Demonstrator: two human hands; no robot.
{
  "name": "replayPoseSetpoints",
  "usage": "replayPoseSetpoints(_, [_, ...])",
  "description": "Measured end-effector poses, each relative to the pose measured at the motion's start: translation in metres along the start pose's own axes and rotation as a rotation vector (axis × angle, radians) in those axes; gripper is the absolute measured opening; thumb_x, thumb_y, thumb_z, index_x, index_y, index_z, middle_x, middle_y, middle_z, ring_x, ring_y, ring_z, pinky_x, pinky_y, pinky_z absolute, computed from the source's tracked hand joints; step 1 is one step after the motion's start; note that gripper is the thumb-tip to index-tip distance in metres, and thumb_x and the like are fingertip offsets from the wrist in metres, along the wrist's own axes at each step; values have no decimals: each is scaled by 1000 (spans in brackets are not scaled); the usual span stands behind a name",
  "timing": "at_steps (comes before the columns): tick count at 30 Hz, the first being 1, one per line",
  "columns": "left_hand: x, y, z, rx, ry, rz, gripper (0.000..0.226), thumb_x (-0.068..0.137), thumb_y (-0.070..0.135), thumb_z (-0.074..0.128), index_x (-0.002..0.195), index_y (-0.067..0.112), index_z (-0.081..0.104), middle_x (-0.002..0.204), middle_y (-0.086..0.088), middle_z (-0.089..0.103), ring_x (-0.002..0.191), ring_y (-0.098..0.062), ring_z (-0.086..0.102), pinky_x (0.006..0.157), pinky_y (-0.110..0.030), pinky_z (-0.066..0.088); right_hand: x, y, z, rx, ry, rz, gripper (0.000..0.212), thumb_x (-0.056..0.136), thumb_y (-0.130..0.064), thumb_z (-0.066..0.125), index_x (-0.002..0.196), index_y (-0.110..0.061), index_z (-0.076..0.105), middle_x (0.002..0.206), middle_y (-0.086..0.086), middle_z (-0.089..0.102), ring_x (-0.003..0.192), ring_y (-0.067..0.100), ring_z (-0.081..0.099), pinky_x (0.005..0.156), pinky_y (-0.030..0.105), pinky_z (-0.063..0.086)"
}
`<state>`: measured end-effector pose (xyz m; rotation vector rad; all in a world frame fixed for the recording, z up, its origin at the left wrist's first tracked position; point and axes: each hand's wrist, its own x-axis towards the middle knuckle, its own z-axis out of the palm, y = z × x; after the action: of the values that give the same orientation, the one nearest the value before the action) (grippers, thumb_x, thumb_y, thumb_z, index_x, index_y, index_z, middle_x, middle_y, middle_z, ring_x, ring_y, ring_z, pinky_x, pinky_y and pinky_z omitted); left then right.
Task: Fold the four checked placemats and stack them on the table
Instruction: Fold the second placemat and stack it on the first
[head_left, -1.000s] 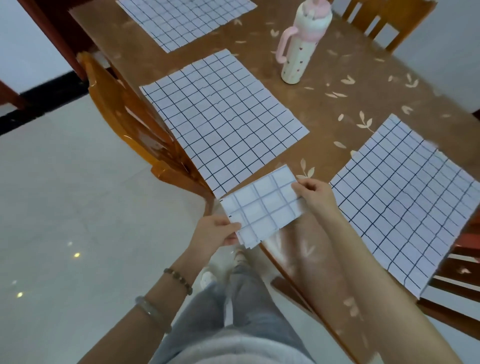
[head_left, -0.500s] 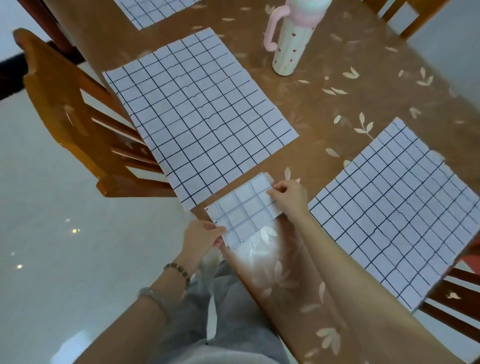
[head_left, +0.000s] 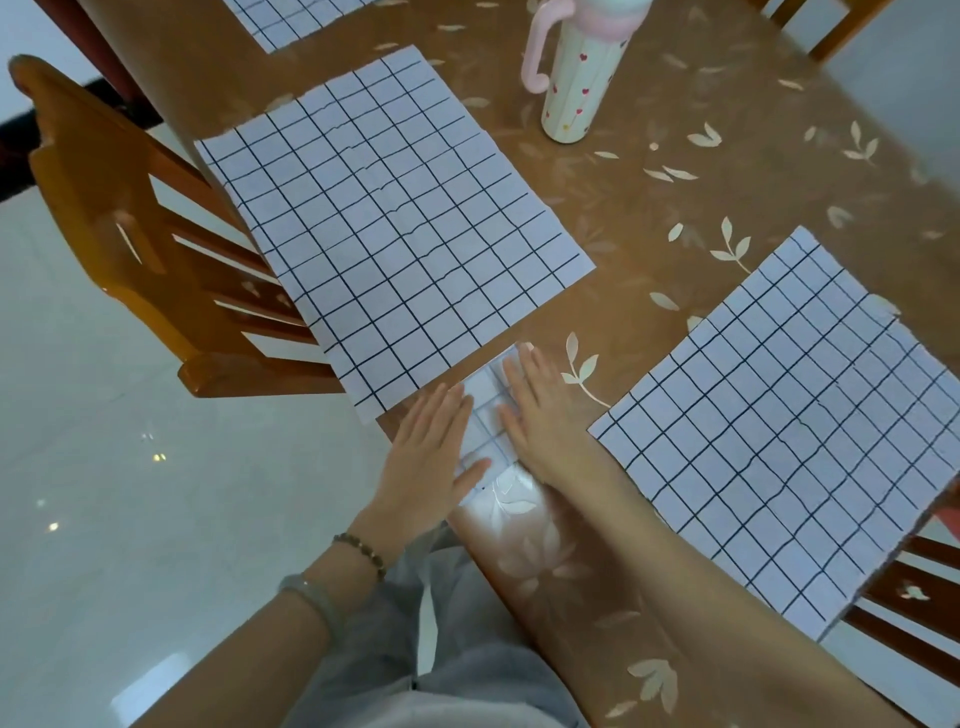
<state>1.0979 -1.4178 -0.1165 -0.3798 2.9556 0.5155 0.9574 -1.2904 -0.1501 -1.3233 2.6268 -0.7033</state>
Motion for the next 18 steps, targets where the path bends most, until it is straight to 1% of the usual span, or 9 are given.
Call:
replayPoseSetpoints(1, [1,1,8,35,-58,24,77,93,60,33,143,1,40,151,-18,36,140,-32,33,115,-47,26,-2,-1,4,5,-56,20,58,100,-44,25,146,-9,22,152,19,27,142,28,17,117,40,12])
replayPoseSetpoints(2, [1,0,14,62,-99,27,81,93,63,29,144,1,37,152,-18,34,142,-32,29,116,-47,22,-2,-1,6,-9,-99,44,62,99,-48,20,148,-10,16,154,17,23,143,26,14,118,38,7])
replayPoseSetpoints(3, [2,-2,20,84,-131,14,84,93,66,25,145,1,37,153,-18,33,142,-32,27,115,-48,20,-2,-2,7,-42,-140,63,64,98,-51,17,148,-10,13,154,16,23,143,25,13,117,37,4])
replayPoseSetpoints(7, [0,-8,30,129,-246,-29,88,91,68,21,146,0,34,152,-18,34,142,-32,23,115,-52,18,-7,2,12,-181,-282,96,65,98,-53,14,148,-11,19,153,16,28,143,25,15,117,41,2])
replayPoseSetpoints(10, [0,-9,34,147,-257,-36,89,91,69,17,146,1,33,152,-18,35,142,-31,22,115,-51,14,-11,5,18,-251,-316,102,64,99,-53,11,147,-12,22,153,17,30,143,26,16,117,44,3])
replayPoseSetpoints(14, [0,-8,35,153,-266,-50,89,87,68,27,146,2,33,152,-18,35,142,-31,22,113,-52,17,-8,3,17,-259,-382,133,67,98,-55,8,148,-13,26,153,16,30,143,27,20,116,44,-2])
replayPoseSetpoints(16, [0,-6,33,161,-270,-50,89,86,68,27,145,1,37,151,-17,37,142,-30,25,113,-53,18,-6,1,13,-276,-426,141,73,95,-58,0,150,-15,20,156,14,22,145,27,17,114,43,-11])
replayPoseSetpoints(17, [1,-4,32,162,-284,-56,90,85,68,27,143,1,39,150,-17,39,141,-31,30,112,-53,17,-4,-1,9,-287,-439,140,75,92,-60,-2,151,-17,14,158,13,14,147,26,10,113,43,-15])
replayPoseSetpoints(18, [1,-2,30,164,-295,-63,90,85,69,25,142,1,43,148,-17,42,139,-32,35,112,-54,17,-1,-2,6,-284,-457,143,75,90,-60,0,152,-19,10,160,11,7,148,25,3,112,43,-17])
